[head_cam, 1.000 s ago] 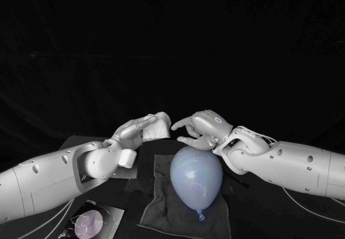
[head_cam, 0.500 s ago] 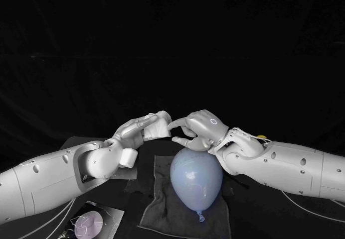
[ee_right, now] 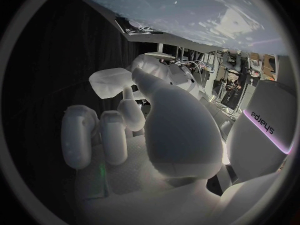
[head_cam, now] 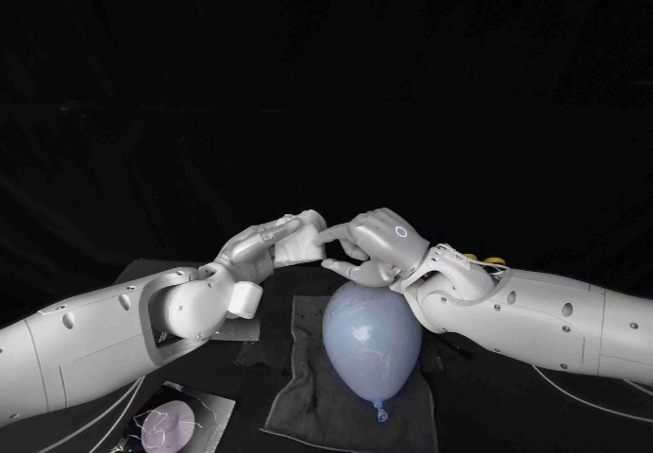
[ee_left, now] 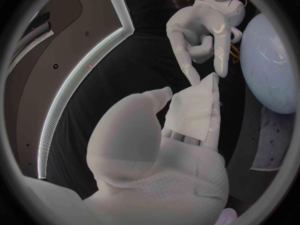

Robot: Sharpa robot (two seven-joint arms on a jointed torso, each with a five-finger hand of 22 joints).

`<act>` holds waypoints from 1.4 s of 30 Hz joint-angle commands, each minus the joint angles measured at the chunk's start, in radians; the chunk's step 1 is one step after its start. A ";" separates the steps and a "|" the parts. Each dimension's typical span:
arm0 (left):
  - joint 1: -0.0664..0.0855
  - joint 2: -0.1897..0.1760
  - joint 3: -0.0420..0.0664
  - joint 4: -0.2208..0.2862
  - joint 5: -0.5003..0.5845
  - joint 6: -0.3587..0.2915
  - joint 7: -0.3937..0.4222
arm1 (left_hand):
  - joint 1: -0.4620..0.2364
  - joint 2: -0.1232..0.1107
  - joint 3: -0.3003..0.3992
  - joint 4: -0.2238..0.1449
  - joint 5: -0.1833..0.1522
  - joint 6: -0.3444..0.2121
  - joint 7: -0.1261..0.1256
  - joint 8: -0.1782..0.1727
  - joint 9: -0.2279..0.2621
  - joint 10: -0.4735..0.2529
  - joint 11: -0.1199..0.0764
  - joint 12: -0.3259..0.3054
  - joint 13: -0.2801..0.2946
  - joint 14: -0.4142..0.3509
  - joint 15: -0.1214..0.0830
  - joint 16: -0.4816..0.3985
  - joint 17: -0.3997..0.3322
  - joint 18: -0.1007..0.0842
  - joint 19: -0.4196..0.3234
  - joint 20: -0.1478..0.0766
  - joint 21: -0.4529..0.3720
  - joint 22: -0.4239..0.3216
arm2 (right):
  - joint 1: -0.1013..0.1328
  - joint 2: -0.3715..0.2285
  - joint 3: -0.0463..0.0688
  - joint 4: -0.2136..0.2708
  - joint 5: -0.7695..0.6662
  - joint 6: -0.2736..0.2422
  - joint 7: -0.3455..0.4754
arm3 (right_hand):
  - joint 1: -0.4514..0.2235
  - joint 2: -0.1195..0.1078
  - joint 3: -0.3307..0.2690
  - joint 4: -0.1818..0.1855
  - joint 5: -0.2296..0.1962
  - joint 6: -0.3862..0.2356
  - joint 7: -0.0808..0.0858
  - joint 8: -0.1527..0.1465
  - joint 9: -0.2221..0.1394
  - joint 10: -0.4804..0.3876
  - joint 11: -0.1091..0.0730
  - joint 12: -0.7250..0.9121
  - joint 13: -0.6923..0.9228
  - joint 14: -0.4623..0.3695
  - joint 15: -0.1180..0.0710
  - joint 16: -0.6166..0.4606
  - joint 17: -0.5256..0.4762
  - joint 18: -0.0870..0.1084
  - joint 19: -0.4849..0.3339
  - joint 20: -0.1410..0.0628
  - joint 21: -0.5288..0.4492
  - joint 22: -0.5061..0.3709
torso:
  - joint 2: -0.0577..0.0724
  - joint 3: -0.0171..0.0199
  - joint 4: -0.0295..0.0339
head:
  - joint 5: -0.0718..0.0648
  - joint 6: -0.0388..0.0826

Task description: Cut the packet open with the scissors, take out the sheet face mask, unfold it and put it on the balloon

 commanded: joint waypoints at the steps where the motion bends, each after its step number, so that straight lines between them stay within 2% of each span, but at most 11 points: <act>1: 0.002 0.000 0.004 0.007 0.005 0.012 0.010 | 0.013 0.001 -0.001 -0.008 -0.003 0.006 0.077 -0.007 -0.002 -0.007 0.005 -0.005 -0.001 0.003 0.000 -0.001 0.001 0.007 0.008 0.000 0.007 0.002 | -0.001 0.002 0.001 -0.001 -0.027 -0.014 -0.005 | 0.002 0.008 -0.007 -0.004 -0.003 0.008 -0.001 0.010 0.003 0.006 -0.002 0.002 0.002 0.087 0.005 0.006 0.211 -0.016 0.018 0.001 0.006 0.193 | 0.000 0.0001 -0.0007 | 0.001 0.001; 10: 0.002 -0.001 0.011 0.012 0.005 0.015 0.009 | 0.018 0.001 0.000 -0.014 -0.003 0.005 0.080 -0.010 -0.004 -0.012 0.007 -0.005 -0.001 0.003 0.000 -0.002 0.002 0.007 0.014 -0.001 0.010 0.002 | -0.003 0.004 0.001 0.002 -0.036 -0.009 -0.002 | 0.002 0.003 -0.014 -0.006 -0.004 0.015 -0.003 0.021 0.008 0.015 -0.004 0.018 0.017 0.089 0.003 0.010 0.216 -0.018 0.024 0.000 0.015 0.198 | -0.001 0.0004 -0.0008 | -0.001 0.006; 19: 0.003 -0.003 0.012 0.019 0.005 0.019 0.005 | 0.020 0.002 0.000 -0.017 -0.003 0.004 0.083 -0.012 -0.006 -0.017 0.008 -0.005 -0.001 0.006 0.000 -0.001 0.003 0.007 0.021 -0.003 0.013 0.002 | -0.003 0.003 0.001 0.001 -0.056 -0.015 -0.014 | 0.032 0.014 0.000 -0.022 -0.003 0.005 -0.003 0.028 0.011 0.016 -0.005 0.021 0.023 0.090 0.002 0.011 0.217 -0.019 0.026 -0.002 0.019 0.201 | 0.000 0.0003 -0.0001 | -0.001 0.006; 25: 0.003 -0.005 0.012 0.024 0.005 0.020 0.002 | 0.021 0.003 0.000 -0.019 -0.003 0.004 0.084 -0.013 -0.007 -0.018 0.009 -0.005 -0.001 0.007 0.000 -0.001 0.003 0.007 0.023 -0.004 0.014 0.002 | -0.003 0.003 0.001 0.005 -0.059 -0.051 -0.018 | 0.053 0.039 0.030 -0.031 -0.003 0.017 -0.005 0.046 0.017 0.024 -0.007 0.029 0.033 0.093 0.000 0.019 0.226 -0.022 0.034 -0.004 0.031 0.208 | 0.000 0.0003 0.0002 | -0.001 0.007; 28: 0.003 -0.007 0.012 0.024 0.005 0.020 0.001 | 0.021 0.003 0.000 -0.020 -0.003 0.003 0.084 -0.014 -0.008 -0.019 0.009 -0.005 -0.001 0.007 0.000 -0.001 0.003 0.007 0.024 -0.004 0.015 0.002 | -0.004 0.002 0.001 0.007 -0.050 -0.078 -0.009 | 0.060 0.074 0.062 -0.030 -0.003 0.039 -0.009 0.066 0.026 0.041 -0.011 0.047 0.050 0.100 -0.004 0.032 0.240 -0.028 0.049 -0.007 0.053 0.219 | 0.000 -0.0001 -0.0003 | 0.001 0.008; 32: 0.003 -0.008 0.012 0.025 0.005 0.018 0.000 | 0.021 0.003 0.000 -0.020 -0.003 0.003 0.084 -0.014 -0.008 -0.019 0.009 -0.005 -0.001 0.007 0.000 -0.001 0.003 0.007 0.024 -0.004 0.015 0.002 | -0.004 -0.001 0.001 0.011 -0.038 -0.105 0.005 | 0.059 0.102 0.095 -0.031 -0.002 0.054 -0.012 0.088 0.036 0.060 -0.015 0.067 0.070 0.105 -0.008 0.043 0.253 -0.032 0.062 -0.011 0.072 0.228 | 0.000 0.0001 -0.0004 | 0.002 0.008; 36: 0.003 -0.009 0.012 0.023 0.005 0.016 0.000 | 0.021 0.003 0.000 -0.020 -0.003 0.004 0.085 -0.014 -0.008 -0.020 0.009 -0.005 -0.001 0.008 0.000 -0.001 0.003 0.007 0.025 -0.004 0.015 0.003 | -0.004 -0.004 0.001 0.016 -0.030 -0.116 0.015 | 0.054 0.113 0.111 -0.033 -0.001 0.054 -0.014 0.103 0.043 0.069 -0.017 0.076 0.081 0.106 -0.010 0.045 0.256 -0.034 0.065 -0.013 0.076 0.231 | 0.000 0.0004 -0.0006 | 0.002 0.009; 42: 0.003 -0.011 0.012 0.018 0.005 0.011 0.001 | 0.021 0.003 -0.001 -0.020 -0.003 0.004 0.085 -0.014 -0.008 -0.020 0.009 -0.005 -0.001 0.008 0.000 0.000 0.004 0.007 0.026 -0.004 0.015 0.002 | -0.004 -0.012 0.001 0.022 -0.021 -0.119 0.027 | 0.051 0.117 0.118 -0.035 -0.001 0.054 -0.015 0.110 0.048 0.070 -0.017 0.077 0.083 0.106 -0.010 0.046 0.256 -0.034 0.065 -0.013 0.076 0.231 | 0.000 0.0003 -0.0011 | 0.002 0.009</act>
